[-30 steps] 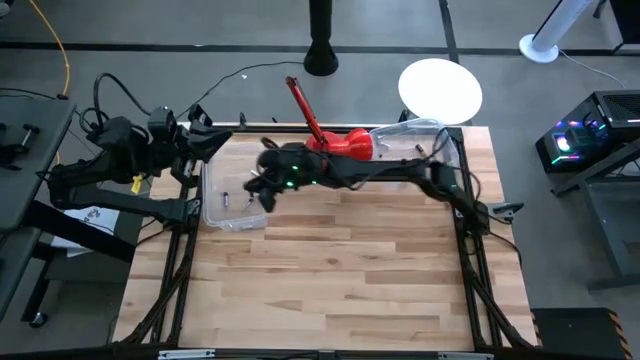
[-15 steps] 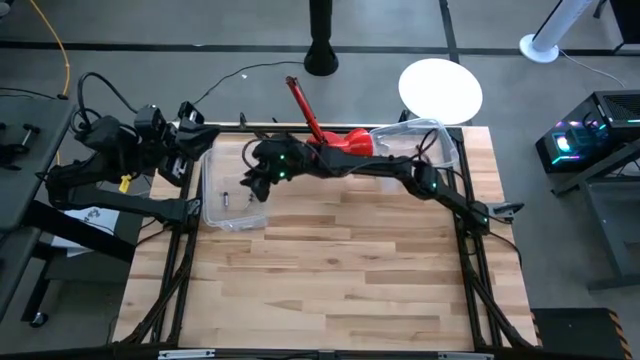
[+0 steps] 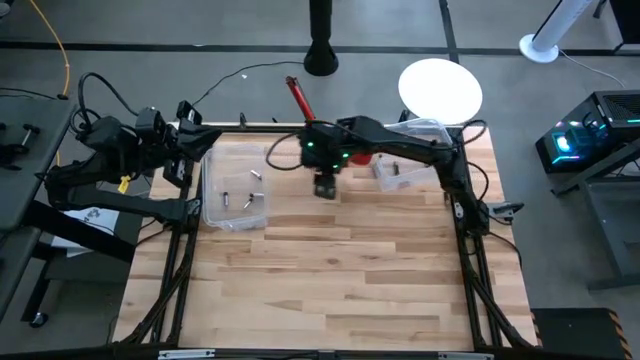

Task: Sort batteries
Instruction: Adjust the red lamp

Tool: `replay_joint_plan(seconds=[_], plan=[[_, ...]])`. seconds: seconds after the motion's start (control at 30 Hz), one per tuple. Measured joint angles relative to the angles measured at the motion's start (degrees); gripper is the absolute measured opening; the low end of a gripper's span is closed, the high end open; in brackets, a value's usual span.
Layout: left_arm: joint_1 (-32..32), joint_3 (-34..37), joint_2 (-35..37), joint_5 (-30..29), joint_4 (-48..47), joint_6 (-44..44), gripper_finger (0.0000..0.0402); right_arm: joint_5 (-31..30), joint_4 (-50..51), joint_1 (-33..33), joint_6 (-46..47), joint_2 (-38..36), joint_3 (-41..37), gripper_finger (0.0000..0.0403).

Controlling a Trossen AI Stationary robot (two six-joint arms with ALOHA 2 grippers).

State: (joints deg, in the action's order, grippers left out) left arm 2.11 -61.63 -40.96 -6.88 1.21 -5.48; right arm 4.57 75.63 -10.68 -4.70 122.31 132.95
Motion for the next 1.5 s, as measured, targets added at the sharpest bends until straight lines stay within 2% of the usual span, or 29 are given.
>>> replay_joint_plan(seconds=[0.1, 0.23, 0.37, 0.5, 0.63, 0.73, 0.87, 1.0, 1.17, 1.27, 1.5], plan=[[0.13, 0.0, -0.53, -1.04, 0.08, 0.18, 0.0, -3.69, 2.82, -0.17, -0.27, -5.0, -4.27, 0.0183], [0.13, 0.0, -1.2, -2.05, 0.05, 0.66, 0.0, -10.36, 0.01, -1.74, 3.75, -17.17, -18.07, 0.0183], [0.13, 0.0, -2.29, -3.21, 0.03, 2.45, 0.0, -16.76, -5.55, -4.22, 14.65, -33.15, -36.74, 0.0183], [0.45, 0.0, -4.49, -7.27, 0.12, 3.67, 0.0, -20.65, -7.53, -4.81, 29.69, -47.13, -53.43, 0.0183], [2.98, 0.0, -8.29, -7.98, 0.96, 2.9, 0.0, -23.89, -7.1, -4.8, 42.21, -55.67, -64.45, 0.0182], [5.32, 0.0, -12.21, -5.19, 1.19, 1.28, 0.0, -24.79, -7.14, -4.83, 47.22, -58.1, -70.13, 0.0166], [8.61, 0.0, -19.29, 0.48, 1.34, -6.03, 0.0, -25.15, -9.18, -5.5, 49.08, -58.13, -74.74, 0.0108], [10.28, 0.0, -28.04, 6.67, 1.91, -12.23, 0.0, -25.1, -13.7, -6.97, 47.52, -58.08, -75.93, 0.0019], [12.56, -3.24, -39.06, 5.05, -1.98, -13.44, 0.0, -25.1, -16.9, -9.83, 44.6, -58.13, -74.43, 0.0004], [15.79, -10.7, -46.16, 5.12, -11.35, -12.29, 0.0, -23.87, -18.0, -10.71, 43.08, -58.13, -73.41, 0.0005], [24.57, -34.5, -63.17, 5.0, -35.13, -1.65, 0.0, -20.96, -21.55, -10.57, 42.18, -58.13, -73.03, 0.0001]])
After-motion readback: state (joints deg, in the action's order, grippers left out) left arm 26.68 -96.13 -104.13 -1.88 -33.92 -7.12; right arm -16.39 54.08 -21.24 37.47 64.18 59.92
